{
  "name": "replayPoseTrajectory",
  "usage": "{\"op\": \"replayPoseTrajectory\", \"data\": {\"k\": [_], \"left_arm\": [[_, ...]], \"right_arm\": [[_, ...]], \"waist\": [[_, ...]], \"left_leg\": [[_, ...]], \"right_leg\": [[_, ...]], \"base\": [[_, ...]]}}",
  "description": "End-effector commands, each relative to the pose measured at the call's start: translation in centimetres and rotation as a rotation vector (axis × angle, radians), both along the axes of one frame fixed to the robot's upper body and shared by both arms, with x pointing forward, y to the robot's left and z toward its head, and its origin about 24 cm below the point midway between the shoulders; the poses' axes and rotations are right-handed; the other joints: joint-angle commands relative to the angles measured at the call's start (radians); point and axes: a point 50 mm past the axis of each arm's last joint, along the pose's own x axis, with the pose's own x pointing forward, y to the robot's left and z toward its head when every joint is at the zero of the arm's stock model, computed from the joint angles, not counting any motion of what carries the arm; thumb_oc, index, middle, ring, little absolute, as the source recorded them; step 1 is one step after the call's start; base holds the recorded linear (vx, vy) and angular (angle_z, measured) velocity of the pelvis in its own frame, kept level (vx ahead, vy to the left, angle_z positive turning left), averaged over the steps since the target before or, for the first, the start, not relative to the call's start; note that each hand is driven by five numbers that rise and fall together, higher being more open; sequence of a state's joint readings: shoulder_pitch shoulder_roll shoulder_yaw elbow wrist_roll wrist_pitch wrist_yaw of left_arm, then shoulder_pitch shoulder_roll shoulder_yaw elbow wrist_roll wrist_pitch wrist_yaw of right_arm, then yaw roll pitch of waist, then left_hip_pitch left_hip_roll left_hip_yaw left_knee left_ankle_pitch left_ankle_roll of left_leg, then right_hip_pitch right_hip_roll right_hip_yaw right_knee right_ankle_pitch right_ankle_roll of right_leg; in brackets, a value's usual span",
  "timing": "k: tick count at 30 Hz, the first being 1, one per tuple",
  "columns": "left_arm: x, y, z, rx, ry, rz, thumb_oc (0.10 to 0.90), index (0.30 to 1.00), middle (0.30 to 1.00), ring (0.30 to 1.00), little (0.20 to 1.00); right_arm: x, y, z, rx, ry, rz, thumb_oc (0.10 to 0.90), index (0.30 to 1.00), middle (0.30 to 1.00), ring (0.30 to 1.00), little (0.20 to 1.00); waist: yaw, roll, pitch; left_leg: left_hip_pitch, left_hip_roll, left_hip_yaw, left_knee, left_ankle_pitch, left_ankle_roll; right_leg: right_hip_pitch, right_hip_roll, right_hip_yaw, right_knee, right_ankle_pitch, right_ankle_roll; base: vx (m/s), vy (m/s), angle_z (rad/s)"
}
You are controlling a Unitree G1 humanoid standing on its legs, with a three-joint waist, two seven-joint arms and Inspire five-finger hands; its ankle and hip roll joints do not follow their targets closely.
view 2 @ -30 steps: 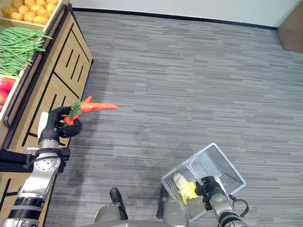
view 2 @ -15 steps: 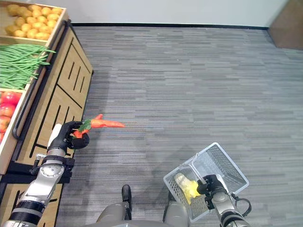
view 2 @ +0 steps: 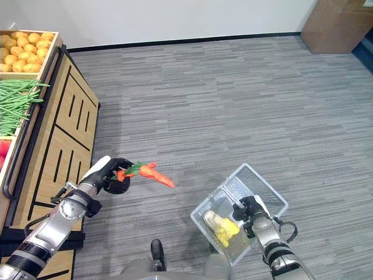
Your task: Get the vegetables into the basket
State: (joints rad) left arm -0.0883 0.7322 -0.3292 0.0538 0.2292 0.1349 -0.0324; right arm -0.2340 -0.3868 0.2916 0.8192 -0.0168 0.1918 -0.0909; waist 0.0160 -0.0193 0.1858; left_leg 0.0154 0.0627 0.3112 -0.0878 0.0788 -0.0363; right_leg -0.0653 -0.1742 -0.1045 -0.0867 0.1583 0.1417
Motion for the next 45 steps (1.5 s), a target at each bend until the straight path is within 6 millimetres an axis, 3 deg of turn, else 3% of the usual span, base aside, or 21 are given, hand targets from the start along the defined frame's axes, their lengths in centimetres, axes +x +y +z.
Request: {"op": "replayPoseTrajectory", "data": {"k": [1,3,6,10,11,14,15,18,20,23,28,41,42,43,45], "left_arm": [[2.2,-2.2,4.7,0.108,-0.218,-0.161,0.4,0.3,0.3,0.3,0.3],[2.4,-2.8,4.6,0.122,-0.217,-0.187,0.4,0.3,0.3,0.3,0.3],[2.4,-5.2,3.5,0.134,-0.174,-0.284,0.4,0.3,0.3,0.3,0.3],[2.9,-7.5,0.5,0.177,-0.082,-0.327,0.4,0.3,0.3,0.3,0.3],[3.2,-8.4,-1.1,0.197,-0.03,-0.334,0.4,0.3,0.3,0.3,0.3],[3.9,-10.2,-3.8,0.256,0.063,-0.341,0.4,0.3,0.3,0.3,0.3],[3.9,-10.4,-3.9,0.255,0.062,-0.342,0.4,0.3,0.3,0.3,0.3],[3.7,-10.9,-7.0,0.313,0.189,-0.306,0.4,0.3,0.3,0.3,0.3],[3.6,-11.3,-8.2,0.34,0.238,-0.303,0.4,0.3,0.3,0.3,0.3],[3.8,-11.8,-9.0,0.415,0.267,-0.307,0.4,0.3,0.3,0.3,0.3],[4.0,-12.4,-9.3,0.46,0.28,-0.325,0.4,0.3,0.3,0.3,0.3],[3.7,-14.0,-9.1,0.435,0.26,-0.398,0.4,0.3,0.3,0.3,0.3],[3.7,-14.1,-9.1,0.433,0.259,-0.403,0.555,0.517,0.517,0.517,0.517],[3.7,-14.2,-8.9,0.432,0.251,-0.409,0.9,1.0,1.0,1.0,1.0],[3.8,-14.5,-8.7,0.426,0.239,-0.417,0.9,1.0,1.0,1.0,1.0]], "right_arm": [[6.0,2.6,5.9,0.056,-0.298,0.109,0.4,0.3,0.3,0.3,0.3],[6.3,2.9,6.4,0.055,-0.316,0.125,0.4,0.3,0.3,0.3,0.3],[7.5,5.5,8.2,0.086,-0.395,0.221,0.4,0.3,0.3,0.3,0.3],[8.4,8.2,10.2,0.11,-0.473,0.323,0.4,0.3,0.3,0.3,0.3],[8.6,9.1,10.8,0.118,-0.494,0.367,0.4,0.3,0.3,0.3,0.3],[8.8,11.2,12.0,0.151,-0.54,0.433,0.4,0.3,0.3,0.3,0.3],[8.8,11.1,12.0,0.15,-0.539,0.432,0.4,0.3,0.3,0.3,0.3],[8.2,13.0,12.4,0.21,-0.555,0.49,0.4,0.3,0.3,0.3,0.3],[7.8,14.0,12.6,0.242,-0.562,0.534,0.4,0.3,0.3,0.3,0.3],[6.6,15.2,12.8,0.285,-0.563,0.626,0.4,0.3,0.3,0.3,0.3],[5.0,15.6,12.7,0.309,-0.54,0.727,0.4,0.3,0.3,0.3,0.3],[2.9,16.3,11.2,0.383,-0.43,0.84,0.4,0.3,0.3,0.3,0.3],[2.8,16.3,11.1,0.381,-0.425,0.843,0.4,0.3,0.3,0.3,0.3],[2.8,16.4,11.1,0.371,-0.422,0.854,0.4,0.3,0.3,0.3,0.3],[2.8,16.3,11.1,0.37,-0.42,0.854,0.4,0.3,0.3,0.3,0.3]], "waist": [[0.025,0.002,-0.07],[0.025,0.006,-0.075],[0.02,0.019,-0.09],[-0.001,0.043,-0.105],[-0.007,0.049,-0.112],[-0.022,0.05,-0.123],[-0.022,0.052,-0.122],[-0.041,0.05,-0.133],[-0.053,0.048,-0.136],[-0.075,0.042,-0.138],[-0.097,0.033,-0.137],[-0.108,0.04,-0.137],[-0.108,0.041,-0.139],[-0.106,0.042,-0.14],[-0.105,0.044,-0.142]], "left_leg": [[-0.033,0.04,-0.063,0.061,-0.05,-0.048],[-0.033,0.047,-0.066,0.051,-0.042,-0.053],[-0.023,0.061,-0.06,0.044,-0.034,-0.063],[-0.016,0.085,-0.051,0.037,-0.018,-0.08],[-0.017,0.094,-0.052,0.03,-0.007,-0.085],[-0.019,0.115,-0.052,0.02,0.011,-0.095],[-0.019,0.115,-0.052,0.019,0.011,-0.096],[-0.009,0.131,-0.042,0.02,0.012,-0.103],[-0.004,0.138,-0.035,0.021,0.013,-0.106],[0.001,0.152,-0.022,0.018,0.015,-0.112],[0.012,0.158,0.005,0.016,0.011,-0.115],[0.029,0.146,0.026,0.014,0.005,-0.114],[0.029,0.144,0.025,0.014,0.005,-0.114],[0.028,0.143,0.023,0.013,0.005,-0.113],[0.027,0.142,0.018,0.012,0.004,-0.112]], "right_leg": [[-0.036,-0.062,-0.053,0.114,-0.078,0.067],[-0.032,-0.056,-0.06,0.107,-0.08,0.065],[-0.015,-0.04,-0.068,0.072,-0.073,0.059],[-0.002,-0.012,-0.052,0.042,-0.073,0.047],[0.0,-0.002,-0.05,0.038,-0.075,0.042],[0.003,0.016,-0.048,0.039,-0.083,0.034],[0.003,0.017,-0.049,0.038,-0.083,0.033],[0.013,0.031,-0.042,0.038,-0.089,0.025],[0.014,0.039,-0.04,0.037,-0.091,0.023],[0.011,0.049,-0.03,0.033,-0.088,0.022],[-0.001,0.058,-0.005,0.029,-0.077,0.027],[-0.008,0.05,0.017,0.029,-0.067,0.033],[-0.008,0.048,0.016,0.03,-0.066,0.033],[-0.008,0.047,0.013,0.03,-0.066,0.033],[-0.005,0.043,0.007,0.029,-0.067,0.034]], "base": [[-0.03,-0.066,0.07],[-0.01,-0.05,0.07],[0.02,-0.101,0.05],[-0.01,-0.069,-0.05],[-0.02,-0.072,-0.1],[-0.02,-0.066,-0.04],[0.0,-0.049,-0.02],[0.03,-0.042,-0.04],[0.01,-0.038,-0.06],[0.01,-0.035,-0.11],[0.01,-0.009,-0.2],[0.01,0.009,-0.12],[0.0,0.0,0.0],[0.0,0.0,0.0],[0.0,0.0,0.0]]}}
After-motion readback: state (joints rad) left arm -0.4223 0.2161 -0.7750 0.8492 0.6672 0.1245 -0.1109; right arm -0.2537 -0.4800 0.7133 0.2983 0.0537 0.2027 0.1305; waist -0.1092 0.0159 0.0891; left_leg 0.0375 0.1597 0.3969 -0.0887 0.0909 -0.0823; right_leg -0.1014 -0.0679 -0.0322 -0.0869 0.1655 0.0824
